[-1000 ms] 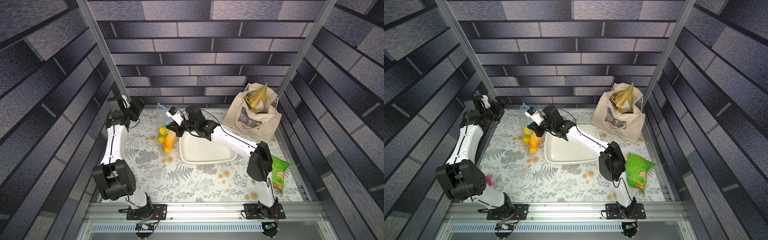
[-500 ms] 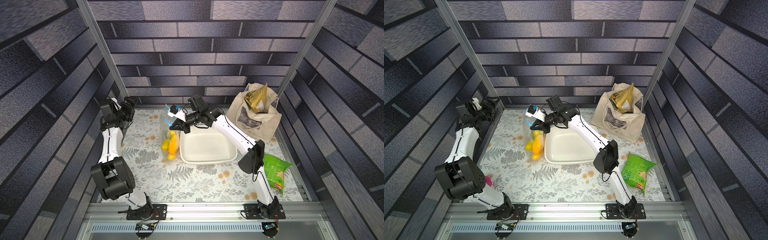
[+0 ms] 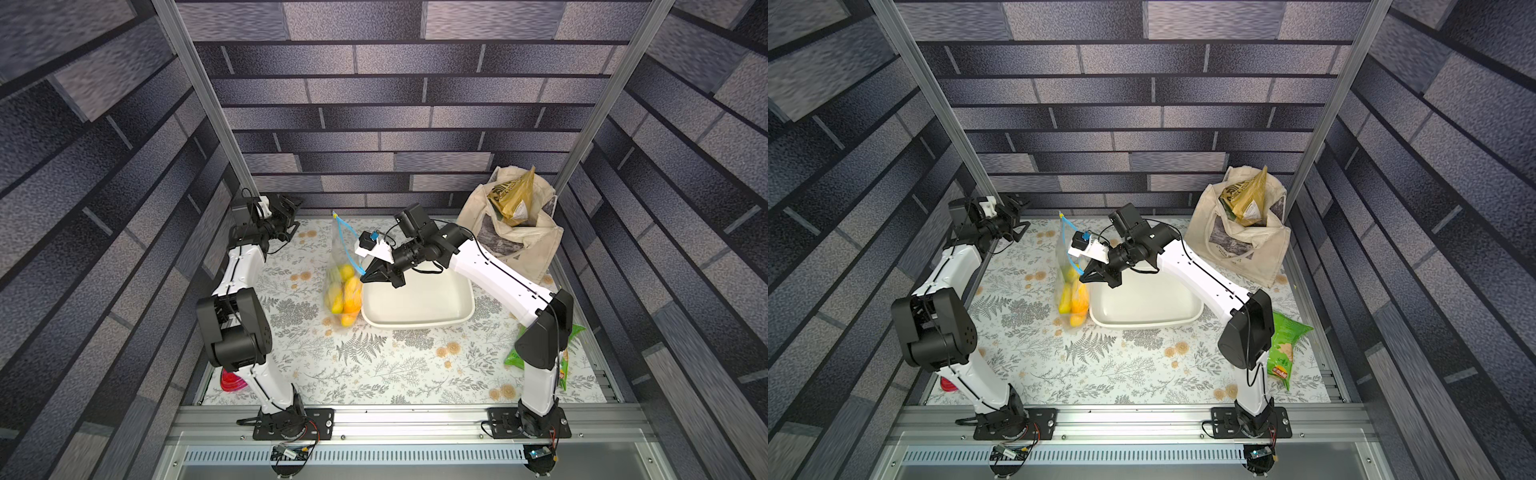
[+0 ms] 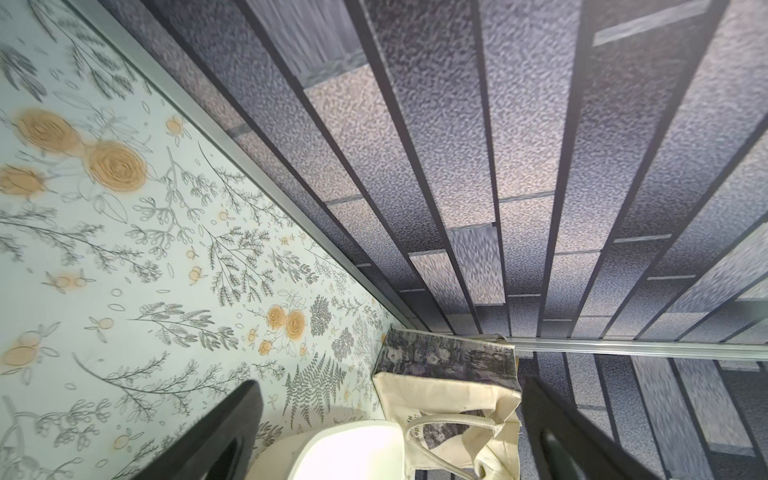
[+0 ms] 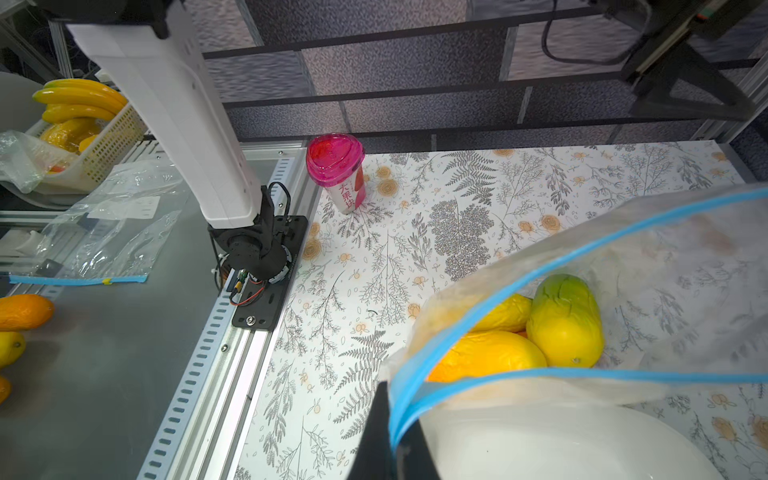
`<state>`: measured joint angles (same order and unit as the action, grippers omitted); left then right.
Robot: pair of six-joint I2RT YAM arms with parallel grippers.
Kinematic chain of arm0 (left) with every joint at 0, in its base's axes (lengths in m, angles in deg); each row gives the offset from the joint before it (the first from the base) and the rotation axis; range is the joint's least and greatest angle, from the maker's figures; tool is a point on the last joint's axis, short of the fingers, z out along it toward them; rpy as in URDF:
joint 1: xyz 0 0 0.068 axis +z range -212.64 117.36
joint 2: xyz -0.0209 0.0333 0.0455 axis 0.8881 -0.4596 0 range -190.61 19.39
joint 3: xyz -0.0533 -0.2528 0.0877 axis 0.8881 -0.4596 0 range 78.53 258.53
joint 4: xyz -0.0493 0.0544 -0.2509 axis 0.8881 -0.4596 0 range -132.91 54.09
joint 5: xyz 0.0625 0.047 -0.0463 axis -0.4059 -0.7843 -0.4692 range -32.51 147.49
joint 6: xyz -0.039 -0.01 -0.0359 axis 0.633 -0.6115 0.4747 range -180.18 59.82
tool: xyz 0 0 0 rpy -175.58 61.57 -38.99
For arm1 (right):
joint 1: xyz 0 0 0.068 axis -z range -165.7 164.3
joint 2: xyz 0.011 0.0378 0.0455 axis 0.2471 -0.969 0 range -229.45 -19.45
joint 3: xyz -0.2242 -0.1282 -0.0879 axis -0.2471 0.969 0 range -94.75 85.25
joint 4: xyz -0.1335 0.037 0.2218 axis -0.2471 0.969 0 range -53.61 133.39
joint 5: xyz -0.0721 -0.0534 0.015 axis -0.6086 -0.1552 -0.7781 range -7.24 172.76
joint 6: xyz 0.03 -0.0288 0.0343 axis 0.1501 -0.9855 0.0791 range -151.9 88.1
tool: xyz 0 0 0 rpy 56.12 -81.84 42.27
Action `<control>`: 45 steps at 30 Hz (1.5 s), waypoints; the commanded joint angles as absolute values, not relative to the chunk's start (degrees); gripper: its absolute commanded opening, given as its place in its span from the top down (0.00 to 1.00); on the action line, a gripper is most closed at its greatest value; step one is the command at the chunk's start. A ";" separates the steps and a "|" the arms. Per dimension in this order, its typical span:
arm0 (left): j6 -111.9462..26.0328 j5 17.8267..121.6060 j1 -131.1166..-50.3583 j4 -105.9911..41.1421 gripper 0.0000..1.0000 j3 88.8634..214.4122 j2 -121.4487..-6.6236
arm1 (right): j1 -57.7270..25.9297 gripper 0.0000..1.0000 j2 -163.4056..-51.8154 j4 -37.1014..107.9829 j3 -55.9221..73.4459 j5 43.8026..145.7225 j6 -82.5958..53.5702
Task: Place the mango in a zip-top bag and seal the zipper
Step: Adjust the zipper food storage bag at the center of the board.
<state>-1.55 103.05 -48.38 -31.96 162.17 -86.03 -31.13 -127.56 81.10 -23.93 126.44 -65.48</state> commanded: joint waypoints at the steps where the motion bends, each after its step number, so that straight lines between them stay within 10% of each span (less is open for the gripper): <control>1: 1.02 108.46 -53.39 -30.05 0.00 165.42 -88.84 | -31.57 0.95 -125.47 77.06 -17.21 122.03 -64.53; 17: -22.03 133.21 -48.65 -8.92 0.00 168.26 -96.34 | -26.73 0.95 -116.93 65.25 -2.37 114.56 -58.18; 24: -120.09 140.96 -53.93 -98.25 0.00 189.89 -98.50 | -25.81 0.95 -117.79 68.09 -4.21 115.63 -61.02; 32: -143.35 138.37 -54.90 -139.51 0.00 226.51 -119.48 | -25.80 0.95 -117.01 69.75 -4.31 115.82 -62.48; 45: -146.48 139.46 -59.24 -137.34 0.01 220.19 -121.46 | -25.81 0.95 -115.89 68.78 -3.48 116.82 -62.06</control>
<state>-142.96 139.59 -57.84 -127.08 220.11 -120.11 -25.68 -117.77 68.31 -3.41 115.45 -61.57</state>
